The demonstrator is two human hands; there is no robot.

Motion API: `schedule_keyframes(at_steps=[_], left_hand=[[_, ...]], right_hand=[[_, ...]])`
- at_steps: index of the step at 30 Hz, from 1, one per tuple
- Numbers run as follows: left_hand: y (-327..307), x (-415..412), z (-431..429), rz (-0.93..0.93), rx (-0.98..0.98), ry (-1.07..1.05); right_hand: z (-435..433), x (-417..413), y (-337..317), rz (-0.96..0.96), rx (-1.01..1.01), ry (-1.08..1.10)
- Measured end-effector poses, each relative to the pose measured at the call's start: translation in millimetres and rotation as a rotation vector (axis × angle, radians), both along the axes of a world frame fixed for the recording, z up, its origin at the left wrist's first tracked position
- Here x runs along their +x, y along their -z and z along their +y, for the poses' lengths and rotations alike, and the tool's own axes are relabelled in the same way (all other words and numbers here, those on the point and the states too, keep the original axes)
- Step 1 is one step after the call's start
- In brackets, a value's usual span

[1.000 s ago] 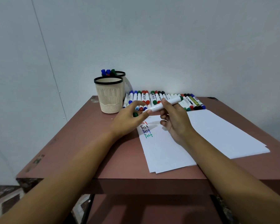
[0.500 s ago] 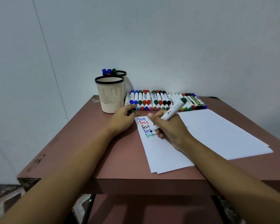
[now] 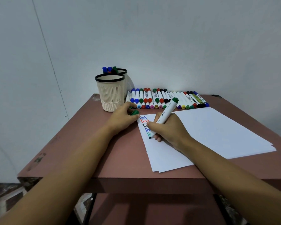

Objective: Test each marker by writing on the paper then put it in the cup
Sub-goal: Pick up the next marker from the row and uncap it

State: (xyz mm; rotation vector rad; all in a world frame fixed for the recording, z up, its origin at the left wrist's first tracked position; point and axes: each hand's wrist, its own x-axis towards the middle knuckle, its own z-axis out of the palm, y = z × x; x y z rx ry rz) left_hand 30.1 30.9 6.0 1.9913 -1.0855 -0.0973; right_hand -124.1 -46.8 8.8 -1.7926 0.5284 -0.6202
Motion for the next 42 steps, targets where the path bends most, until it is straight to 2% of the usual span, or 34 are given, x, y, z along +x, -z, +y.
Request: schedule_keyframes(at_steps=[9, 14, 22, 29, 35, 42], left_hand=[[-0.1, 0.0, -0.4, -0.005, 0.005, 0.001], [0.5, 0.3, -0.9, -0.004, 0.005, 0.002], [0.8, 0.4, -1.3, 0.001, 0.011, 0.006], [1.2, 1.4, -1.8, -0.025, 0.002, 0.003], [0.5, 2.0, -3.3, -0.071, 0.037, 0.002], [0.7, 2.6, -3.3, -0.096, 0.060, 0.010]], right_hand=[[2.8, 0.1, 1.8, 0.024, -0.099, 0.052], [1.4, -1.5, -0.2, -0.030, -0.020, 0.010], [4.5, -2.2, -0.2, 0.040, -0.067, -0.020], [-3.1, -2.3, -5.1, -0.168, 0.199, 0.072], [-1.1, -0.5, 0.4, -0.022, 0.035, 0.075], [3.2, 0.0, 1.8, 0.019, -0.072, 0.061]])
